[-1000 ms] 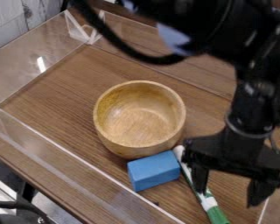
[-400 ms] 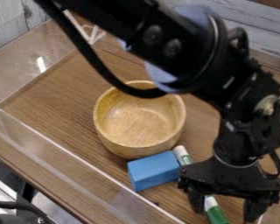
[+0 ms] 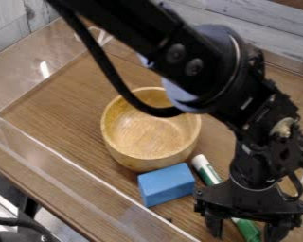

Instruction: Put the green marker in the brown bowl

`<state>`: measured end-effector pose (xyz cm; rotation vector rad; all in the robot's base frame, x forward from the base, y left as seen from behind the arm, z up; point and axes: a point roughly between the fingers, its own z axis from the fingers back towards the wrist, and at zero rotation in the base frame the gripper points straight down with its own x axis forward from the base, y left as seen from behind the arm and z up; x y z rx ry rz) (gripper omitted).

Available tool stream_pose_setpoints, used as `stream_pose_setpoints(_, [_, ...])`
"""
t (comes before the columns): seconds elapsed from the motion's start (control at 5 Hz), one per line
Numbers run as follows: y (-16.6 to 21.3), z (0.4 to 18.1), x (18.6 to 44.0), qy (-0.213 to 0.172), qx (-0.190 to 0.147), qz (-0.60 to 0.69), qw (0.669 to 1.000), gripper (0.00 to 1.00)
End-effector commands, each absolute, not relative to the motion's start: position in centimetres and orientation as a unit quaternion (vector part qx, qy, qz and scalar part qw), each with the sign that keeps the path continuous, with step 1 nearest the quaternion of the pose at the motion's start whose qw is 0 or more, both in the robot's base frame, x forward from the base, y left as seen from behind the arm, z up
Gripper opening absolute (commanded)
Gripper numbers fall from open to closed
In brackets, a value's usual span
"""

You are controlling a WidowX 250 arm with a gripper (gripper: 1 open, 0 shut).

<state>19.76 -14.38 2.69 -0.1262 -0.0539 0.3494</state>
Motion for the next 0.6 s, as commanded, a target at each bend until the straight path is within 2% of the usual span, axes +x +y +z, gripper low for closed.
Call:
stream_pose_setpoints(0.0, [-14.44, 3.11, 20.47, -0.037, -0.071, 0.179, 0.981, 0.00])
stream_pose_setpoints(0.4, [-14.10, 3.68, 20.48, -0.026, -0.058, 0.180, 0.982, 0.00])
